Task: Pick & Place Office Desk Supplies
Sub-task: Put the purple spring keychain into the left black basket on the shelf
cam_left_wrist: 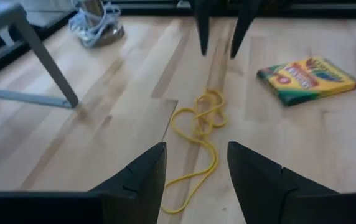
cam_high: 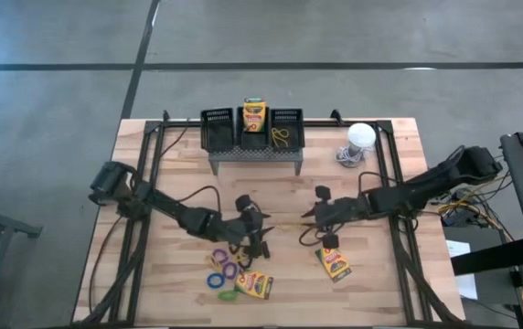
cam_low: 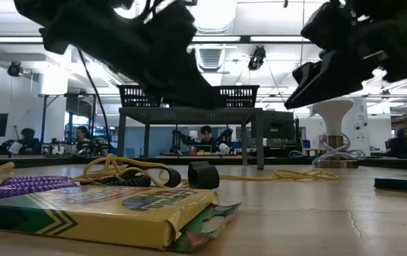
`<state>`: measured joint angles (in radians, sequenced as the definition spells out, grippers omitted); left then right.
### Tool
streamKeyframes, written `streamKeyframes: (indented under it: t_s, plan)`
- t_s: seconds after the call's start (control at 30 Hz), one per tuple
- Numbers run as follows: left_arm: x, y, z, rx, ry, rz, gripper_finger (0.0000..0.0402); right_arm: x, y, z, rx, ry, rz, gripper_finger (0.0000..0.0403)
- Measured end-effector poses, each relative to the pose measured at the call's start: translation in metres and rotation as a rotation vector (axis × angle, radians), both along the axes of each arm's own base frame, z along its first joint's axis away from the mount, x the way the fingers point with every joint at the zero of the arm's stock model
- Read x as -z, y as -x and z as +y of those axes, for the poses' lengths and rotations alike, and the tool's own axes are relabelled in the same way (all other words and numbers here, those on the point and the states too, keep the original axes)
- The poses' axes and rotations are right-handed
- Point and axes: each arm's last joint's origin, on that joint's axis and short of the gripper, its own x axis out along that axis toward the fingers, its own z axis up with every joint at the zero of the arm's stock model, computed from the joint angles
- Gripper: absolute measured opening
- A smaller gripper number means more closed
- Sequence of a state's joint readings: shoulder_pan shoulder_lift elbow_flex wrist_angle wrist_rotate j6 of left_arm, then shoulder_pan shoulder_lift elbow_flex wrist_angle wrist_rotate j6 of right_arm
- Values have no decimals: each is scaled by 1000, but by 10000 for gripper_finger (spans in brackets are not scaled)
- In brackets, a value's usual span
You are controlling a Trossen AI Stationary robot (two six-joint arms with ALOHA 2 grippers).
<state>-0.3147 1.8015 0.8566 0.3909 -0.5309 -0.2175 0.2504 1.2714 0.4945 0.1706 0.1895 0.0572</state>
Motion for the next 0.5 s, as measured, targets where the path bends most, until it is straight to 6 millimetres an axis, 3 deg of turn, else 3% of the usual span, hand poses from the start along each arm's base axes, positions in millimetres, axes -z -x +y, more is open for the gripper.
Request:
streamKeyframes:
  t_s: [0.2,0.33,0.5]
  plan:
    - [8,14,12,-13,63,210,175,8,-15,0,-55,120,-164,157]
    - [-9,34,12,-31,143,310,175,15,-31,-5,-89,251,-237,169]
    - [-32,69,-11,16,277,393,175,29,-49,-7,-99,308,-202,169]
